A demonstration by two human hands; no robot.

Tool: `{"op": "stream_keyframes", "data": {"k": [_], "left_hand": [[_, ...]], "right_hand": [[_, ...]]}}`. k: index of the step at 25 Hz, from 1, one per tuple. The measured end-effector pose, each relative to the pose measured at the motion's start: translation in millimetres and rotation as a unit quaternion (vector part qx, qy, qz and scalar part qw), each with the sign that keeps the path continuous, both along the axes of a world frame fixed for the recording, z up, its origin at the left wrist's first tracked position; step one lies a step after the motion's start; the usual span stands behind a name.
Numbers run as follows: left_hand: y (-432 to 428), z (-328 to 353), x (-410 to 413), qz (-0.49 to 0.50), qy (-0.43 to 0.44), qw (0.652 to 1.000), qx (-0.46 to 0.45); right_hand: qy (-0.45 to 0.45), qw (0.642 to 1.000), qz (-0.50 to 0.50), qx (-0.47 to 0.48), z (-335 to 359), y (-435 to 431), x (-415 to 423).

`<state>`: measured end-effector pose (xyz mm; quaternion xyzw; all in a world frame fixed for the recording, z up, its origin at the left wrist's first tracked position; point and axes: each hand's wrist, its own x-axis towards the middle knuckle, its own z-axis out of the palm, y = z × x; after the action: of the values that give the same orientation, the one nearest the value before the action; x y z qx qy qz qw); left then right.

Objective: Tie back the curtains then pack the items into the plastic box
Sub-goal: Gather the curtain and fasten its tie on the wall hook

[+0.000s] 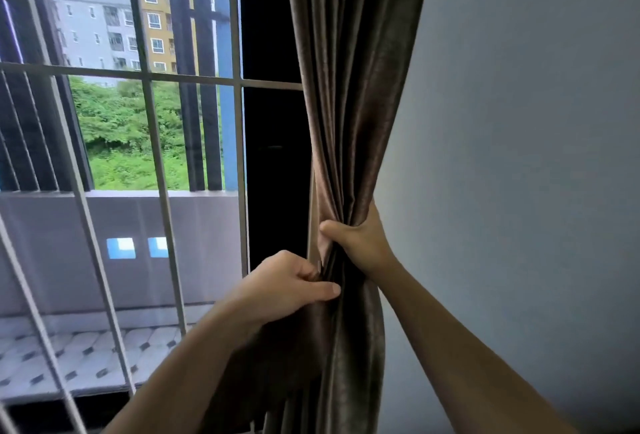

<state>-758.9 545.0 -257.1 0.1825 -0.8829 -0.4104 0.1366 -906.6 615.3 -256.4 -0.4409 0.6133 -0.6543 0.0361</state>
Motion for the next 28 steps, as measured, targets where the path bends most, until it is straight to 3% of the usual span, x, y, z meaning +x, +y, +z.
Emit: {"op": "stream_keyframes", "data": {"k": [4, 6, 13, 17, 22, 27, 28], "left_hand": [[23.9, -16.3, 9.6, 0.048, 0.106, 0.984, -0.132], [30.4, -22.5, 8.2, 0.056, 0.136, 0.979, -0.144], [45.5, -25.9, 3.8, 0.07, 0.137, 0.988, -0.031], [47.8, -29.3, 8.8, 0.093, 0.134, 0.98, 0.111], [59.8, -20.1, 5.1, 0.056, 0.161, 0.985, 0.013], [56.2, -26.9, -14.5, 0.04, 0.209, 0.971, 0.11], [53.6, -30.1, -18.8, 0.03, 0.207, 0.974, 0.089]], "right_hand": [[-0.007, 0.994, -0.057, 0.093, 11.1, 0.4, 11.7], [-0.034, 0.987, -0.069, 0.141, 22.8, 2.0, 15.7], [-0.099, 0.99, -0.063, 0.08, 42.4, 7.8, 29.2], [-0.09, 0.993, -0.057, 0.044, 68.2, 5.0, 28.9], [-0.077, 0.992, -0.052, 0.089, 73.7, -1.1, 30.5], [-0.087, 0.989, -0.004, 0.117, 76.6, 12.7, 30.5], [-0.086, 0.989, 0.004, 0.121, 76.1, 15.0, 29.9]]}}
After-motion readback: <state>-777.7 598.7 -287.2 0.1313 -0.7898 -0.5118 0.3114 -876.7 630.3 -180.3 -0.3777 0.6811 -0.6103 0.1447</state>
